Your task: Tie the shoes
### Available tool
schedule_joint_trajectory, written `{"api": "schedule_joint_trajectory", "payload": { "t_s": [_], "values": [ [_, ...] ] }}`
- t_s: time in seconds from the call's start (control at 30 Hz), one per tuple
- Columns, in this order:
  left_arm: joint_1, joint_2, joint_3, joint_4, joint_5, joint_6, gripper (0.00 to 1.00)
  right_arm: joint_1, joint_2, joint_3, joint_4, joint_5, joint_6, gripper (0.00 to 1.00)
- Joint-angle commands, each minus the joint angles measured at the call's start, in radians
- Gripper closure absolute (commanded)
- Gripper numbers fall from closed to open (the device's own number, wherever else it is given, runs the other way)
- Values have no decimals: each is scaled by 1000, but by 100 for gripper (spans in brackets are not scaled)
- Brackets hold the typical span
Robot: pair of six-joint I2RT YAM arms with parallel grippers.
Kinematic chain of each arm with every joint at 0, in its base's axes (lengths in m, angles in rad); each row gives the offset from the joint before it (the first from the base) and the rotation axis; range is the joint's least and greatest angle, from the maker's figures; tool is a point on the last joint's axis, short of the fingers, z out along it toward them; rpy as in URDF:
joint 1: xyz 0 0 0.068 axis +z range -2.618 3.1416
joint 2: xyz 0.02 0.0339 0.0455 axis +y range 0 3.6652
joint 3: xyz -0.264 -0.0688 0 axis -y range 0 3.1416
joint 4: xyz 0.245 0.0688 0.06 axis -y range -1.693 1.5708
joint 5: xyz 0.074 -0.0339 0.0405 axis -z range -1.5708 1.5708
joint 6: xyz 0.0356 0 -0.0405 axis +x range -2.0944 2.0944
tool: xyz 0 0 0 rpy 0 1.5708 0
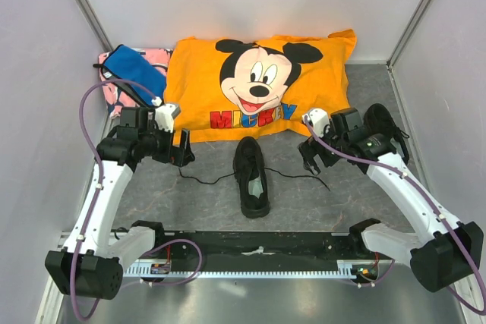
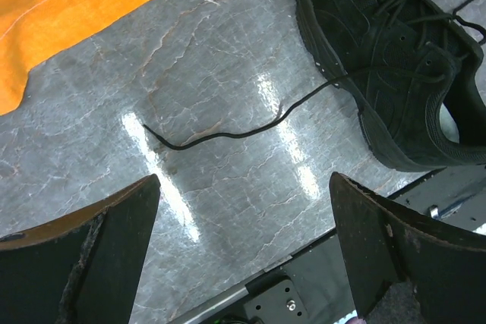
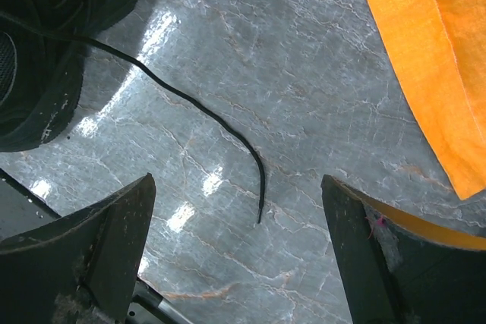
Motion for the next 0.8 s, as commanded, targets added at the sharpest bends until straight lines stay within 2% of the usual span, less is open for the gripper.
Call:
{"api": "schedule_joint_trajectory", "payload": {
  "t_s": [0.0, 0.13, 0.2, 0.33, 0.47, 0.5, 0.6, 0.77],
  "values": [
    [3, -33, 57, 47, -51, -16, 1, -1, -52, 46, 75, -59, 2, 2],
    [3, -59, 77, 101, -22, 86, 1, -3, -92, 63, 132, -148, -76, 2],
    [3, -76, 78, 121, 46, 202, 1, -3, -67, 95, 79, -192, -147, 2],
    [2, -87, 74, 106, 149, 408, 1, -3, -23, 96, 48, -149, -222, 2],
    [2, -47, 25, 32, 243, 610, 1, -3, 40, 60, -44, -117, -440, 2],
    [2, -30, 5, -2, 263, 734, 1, -3, 74, 33, -53, -99, -460, 2],
    [-6, -9, -96, -13, 292, 941, 1, -3, 109, -33, -44, -16, -506, 2],
    [-28, 56, -216, -7, 283, 1129, 10, -3, 102, -137, 26, 28, -522, 2]
  ]
}}
